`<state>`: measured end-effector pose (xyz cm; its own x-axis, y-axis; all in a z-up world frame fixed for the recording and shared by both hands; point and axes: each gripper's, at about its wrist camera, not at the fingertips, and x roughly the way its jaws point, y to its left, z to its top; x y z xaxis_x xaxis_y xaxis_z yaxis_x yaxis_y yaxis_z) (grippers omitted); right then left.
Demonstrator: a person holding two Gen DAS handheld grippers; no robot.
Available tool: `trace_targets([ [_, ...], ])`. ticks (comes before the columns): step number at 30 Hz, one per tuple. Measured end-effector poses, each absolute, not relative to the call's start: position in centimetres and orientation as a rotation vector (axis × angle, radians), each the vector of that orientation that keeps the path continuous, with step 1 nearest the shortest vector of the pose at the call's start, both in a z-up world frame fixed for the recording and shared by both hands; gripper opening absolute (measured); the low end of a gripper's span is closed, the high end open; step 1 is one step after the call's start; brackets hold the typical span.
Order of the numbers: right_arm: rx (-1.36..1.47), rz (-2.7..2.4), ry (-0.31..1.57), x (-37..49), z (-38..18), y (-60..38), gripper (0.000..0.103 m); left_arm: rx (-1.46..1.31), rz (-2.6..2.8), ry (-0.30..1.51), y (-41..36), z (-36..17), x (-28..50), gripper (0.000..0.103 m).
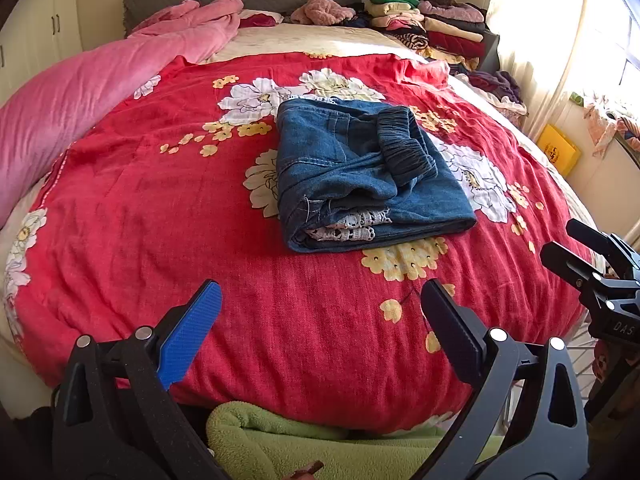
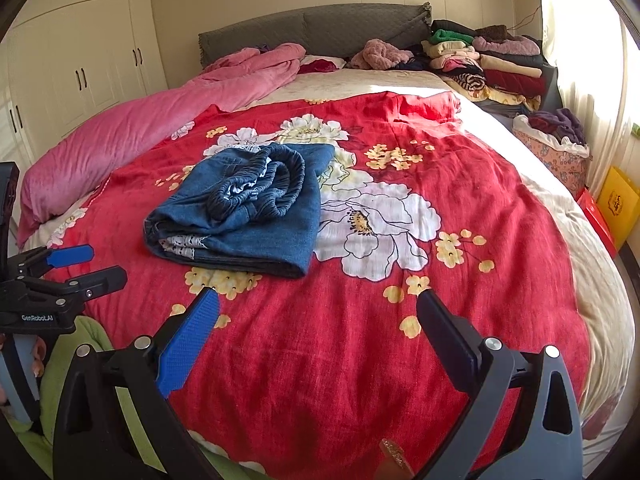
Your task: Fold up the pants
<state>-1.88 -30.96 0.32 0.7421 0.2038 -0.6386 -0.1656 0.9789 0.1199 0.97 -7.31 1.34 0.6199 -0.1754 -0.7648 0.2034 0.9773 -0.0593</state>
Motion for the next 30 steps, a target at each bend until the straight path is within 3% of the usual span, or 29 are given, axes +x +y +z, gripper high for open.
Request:
trace_targets([
  [30, 0.034, 0.218, 0.710, -1.69, 0.50, -30.00, 0.098, 0.030, -0.224, 0.884, -7.54, 0.82, 0.85, 0.093],
])
